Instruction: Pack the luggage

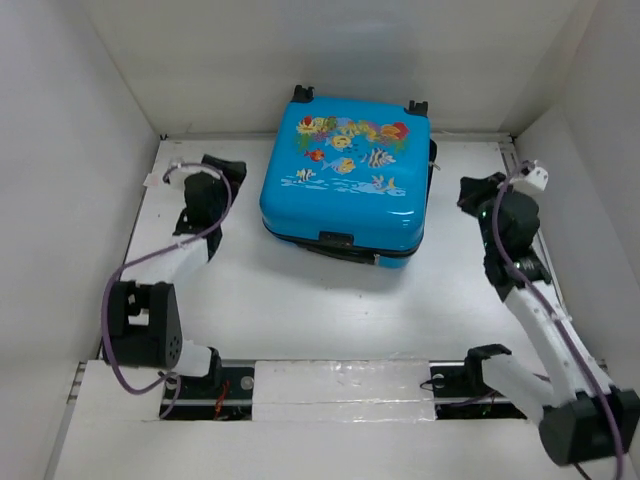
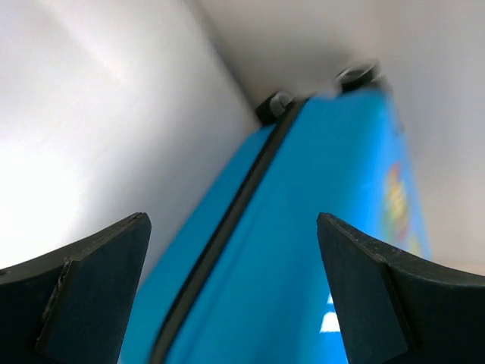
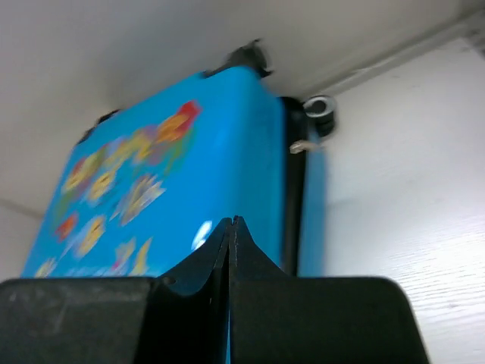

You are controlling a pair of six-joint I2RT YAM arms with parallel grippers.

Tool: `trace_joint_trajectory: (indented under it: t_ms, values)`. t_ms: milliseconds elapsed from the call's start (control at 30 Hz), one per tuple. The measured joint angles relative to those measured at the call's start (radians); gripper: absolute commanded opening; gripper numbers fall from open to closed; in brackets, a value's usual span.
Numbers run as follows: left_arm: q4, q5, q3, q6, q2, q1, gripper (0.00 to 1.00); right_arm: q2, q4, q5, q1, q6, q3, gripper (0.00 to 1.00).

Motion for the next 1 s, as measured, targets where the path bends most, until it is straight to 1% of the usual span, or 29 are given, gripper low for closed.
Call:
trace_joint_trajectory:
  t_ms: [67, 100, 200, 233, 300, 400, 467, 533, 567, 667, 800, 933, 1000]
  values:
    - [-0.035, 0.001, 0.15, 0.019, 0.078, 0.012, 0.87, 0.115, 0.005, -0.05, -0.136, 0.013, 0.056, 0.0]
    - [-0.06, 0.006, 0.232, 0.031, 0.126, 0.017, 0.87, 0.207, 0.008, -0.085, -0.19, 0.018, 0.092, 0.0]
    - [-0.137, 0.034, 0.536, 0.081, 0.334, 0.029, 0.87, 0.49, 0.033, -0.167, -0.281, 0.031, 0.181, 0.0]
    - [-0.149, 0.042, 0.596, 0.094, 0.389, 0.03, 0.87, 0.575, 0.026, -0.195, -0.295, 0.036, 0.2, 0.0]
    - [-0.163, 0.063, 0.628, 0.109, 0.459, 0.03, 0.86, 0.719, 0.005, -0.257, -0.304, 0.043, 0.24, 0.05]
    - [-0.192, 0.103, 0.575, 0.111, 0.511, 0.027, 0.86, 0.878, -0.021, -0.335, -0.278, 0.038, 0.319, 0.06]
    - [-0.195, 0.119, 0.51, 0.108, 0.526, 0.02, 0.85, 0.949, -0.039, -0.388, -0.238, 0.022, 0.383, 0.06]
    - [-0.176, 0.121, 0.415, 0.098, 0.517, 0.006, 0.83, 0.993, -0.069, -0.382, -0.195, -0.039, 0.451, 0.06]
    - [-0.14, 0.12, 0.353, 0.087, 0.506, -0.006, 0.83, 1.001, -0.093, -0.385, -0.192, -0.062, 0.469, 0.06]
    - [-0.05, 0.066, 0.168, 0.034, 0.424, -0.007, 0.83, 1.062, -0.145, -0.384, -0.159, -0.145, 0.582, 0.06]
    - [0.008, -0.024, 0.006, 0.013, 0.269, -0.02, 0.83, 1.127, -0.173, -0.401, -0.134, -0.219, 0.689, 0.06]
    - [0.022, -0.144, -0.13, 0.004, 0.144, -0.074, 0.83, 1.15, -0.176, -0.427, -0.122, -0.274, 0.733, 0.09]
    - [0.02, -0.208, -0.193, -0.003, 0.077, -0.129, 0.83, 1.162, -0.193, -0.442, -0.122, -0.306, 0.761, 0.09]
